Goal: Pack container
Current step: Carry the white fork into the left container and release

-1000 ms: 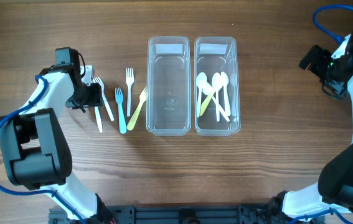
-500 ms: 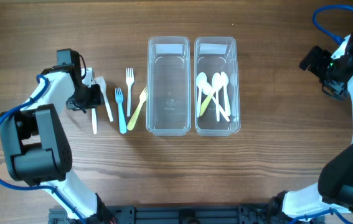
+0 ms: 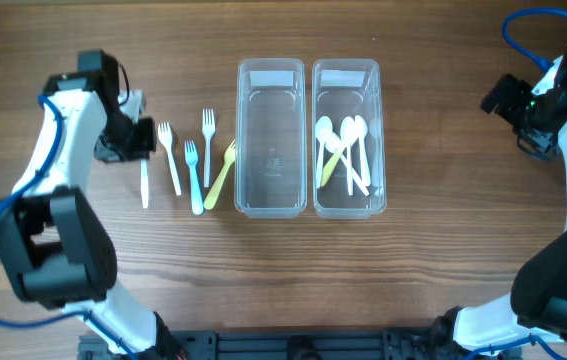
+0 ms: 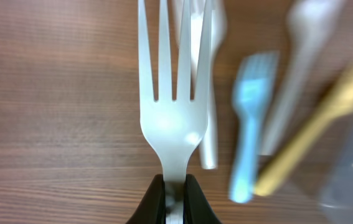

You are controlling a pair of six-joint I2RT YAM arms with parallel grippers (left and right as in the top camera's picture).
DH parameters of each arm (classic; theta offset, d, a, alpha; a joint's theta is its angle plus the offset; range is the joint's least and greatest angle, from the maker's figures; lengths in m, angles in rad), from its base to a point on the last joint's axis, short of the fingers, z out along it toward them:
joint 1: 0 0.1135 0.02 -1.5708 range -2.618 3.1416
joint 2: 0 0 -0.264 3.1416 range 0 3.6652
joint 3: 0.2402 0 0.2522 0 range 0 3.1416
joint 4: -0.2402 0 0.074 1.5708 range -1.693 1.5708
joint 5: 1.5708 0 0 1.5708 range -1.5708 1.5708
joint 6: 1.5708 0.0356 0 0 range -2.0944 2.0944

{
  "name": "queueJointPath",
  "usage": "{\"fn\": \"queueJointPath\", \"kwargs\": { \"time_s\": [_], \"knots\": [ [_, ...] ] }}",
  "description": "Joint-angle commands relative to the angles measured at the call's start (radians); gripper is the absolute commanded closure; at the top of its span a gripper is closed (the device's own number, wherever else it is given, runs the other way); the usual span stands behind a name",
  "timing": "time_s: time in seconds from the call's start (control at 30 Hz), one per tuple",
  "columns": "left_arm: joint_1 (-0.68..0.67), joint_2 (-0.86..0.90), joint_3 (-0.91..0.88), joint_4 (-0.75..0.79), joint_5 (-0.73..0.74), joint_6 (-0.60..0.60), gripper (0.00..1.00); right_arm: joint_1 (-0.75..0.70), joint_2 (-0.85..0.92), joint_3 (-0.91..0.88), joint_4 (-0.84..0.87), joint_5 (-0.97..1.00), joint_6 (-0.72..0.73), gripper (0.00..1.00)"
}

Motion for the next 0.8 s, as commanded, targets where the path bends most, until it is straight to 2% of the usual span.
{"fn": "queueJointPath", "kwargs": {
  "time_s": [0.0,0.17,0.3,0.37,0.53,0.63,0.77],
  "knots": [
    [-0.129,-0.141,0.107,-0.002,0.153,-0.042,0.96,0.001,0.007,-0.008,0.001,-0.011,0.008,0.05],
    [-0.389,-0.178,0.105,0.112,0.147,-0.133,0.96,0.001,0.007,-0.008,0.001,-0.011,0.008,0.05],
    [-0.559,-0.088,0.105,0.236,0.056,-0.183,0.89,0.001,0.007,-0.008,0.001,-0.012,0.008,0.05],
    [-0.596,-0.028,0.105,0.269,0.054,-0.192,0.86,0.001,0.007,-0.008,0.001,-0.012,0.008,0.05],
    [-0.618,0.123,0.105,0.299,0.055,-0.335,0.84,0.001,0.007,-0.008,-0.01,-0.012,0.008,0.05],
    [-0.618,0.113,0.111,0.301,0.055,-0.336,0.78,0.001,0.007,-0.008,-0.013,-0.012,0.009,0.05],
    [-0.617,0.016,0.138,0.269,0.046,-0.336,0.75,0.001,0.007,-0.008,-0.014,-0.021,0.008,0.05]
  ]
}}
